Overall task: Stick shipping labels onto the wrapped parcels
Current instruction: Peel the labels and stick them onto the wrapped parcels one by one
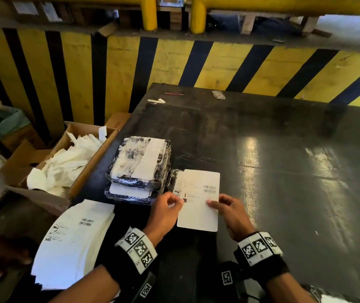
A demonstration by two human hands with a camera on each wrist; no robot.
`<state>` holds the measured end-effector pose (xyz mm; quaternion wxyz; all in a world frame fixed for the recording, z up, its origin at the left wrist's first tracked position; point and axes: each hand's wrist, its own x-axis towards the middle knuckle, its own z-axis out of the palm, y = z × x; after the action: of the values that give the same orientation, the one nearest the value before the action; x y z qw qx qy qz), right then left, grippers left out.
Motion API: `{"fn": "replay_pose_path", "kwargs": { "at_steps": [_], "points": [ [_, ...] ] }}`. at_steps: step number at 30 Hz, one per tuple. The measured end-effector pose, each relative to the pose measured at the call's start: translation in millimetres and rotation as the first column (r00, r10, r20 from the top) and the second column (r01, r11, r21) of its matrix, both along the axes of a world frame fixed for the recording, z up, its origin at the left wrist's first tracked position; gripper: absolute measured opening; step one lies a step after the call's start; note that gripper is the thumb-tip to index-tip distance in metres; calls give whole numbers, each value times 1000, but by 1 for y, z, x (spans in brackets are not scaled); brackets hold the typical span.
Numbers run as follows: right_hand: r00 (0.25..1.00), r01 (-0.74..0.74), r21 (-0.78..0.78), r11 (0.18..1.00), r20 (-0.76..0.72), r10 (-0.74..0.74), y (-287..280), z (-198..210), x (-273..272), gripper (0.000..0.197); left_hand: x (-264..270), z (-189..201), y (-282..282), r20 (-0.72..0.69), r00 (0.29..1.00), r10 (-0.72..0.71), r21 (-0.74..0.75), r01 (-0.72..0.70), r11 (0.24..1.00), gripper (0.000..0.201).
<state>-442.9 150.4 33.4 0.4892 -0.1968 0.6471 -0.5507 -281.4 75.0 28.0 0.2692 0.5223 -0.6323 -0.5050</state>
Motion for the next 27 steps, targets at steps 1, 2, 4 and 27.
{"fn": "replay_pose_path", "kwargs": {
  "at_steps": [1, 2, 4, 27],
  "points": [
    [1000, 2, 23, 1000, 2, -2, -3, -8, -2, 7, -4, -7, -1, 63, 998, -13, -25, 15, 1000, 13],
    [1000, 5, 42, 999, 0, -5, -5, -14, -3, 6, -5, -13, -1, 132, 991, -24, -64, 32, 997, 16],
    [1000, 8, 59, 998, 0, -8, -6, -24, -4, 7, -9, -22, 1, 236, 971, -46, -144, 82, 986, 17],
    [994, -108, 118, 987, 29, 105, 109, -26, 64, 14, 86, -19, 103, 212, 958, -196, -25, 206, 978, 13]
  ]
}}
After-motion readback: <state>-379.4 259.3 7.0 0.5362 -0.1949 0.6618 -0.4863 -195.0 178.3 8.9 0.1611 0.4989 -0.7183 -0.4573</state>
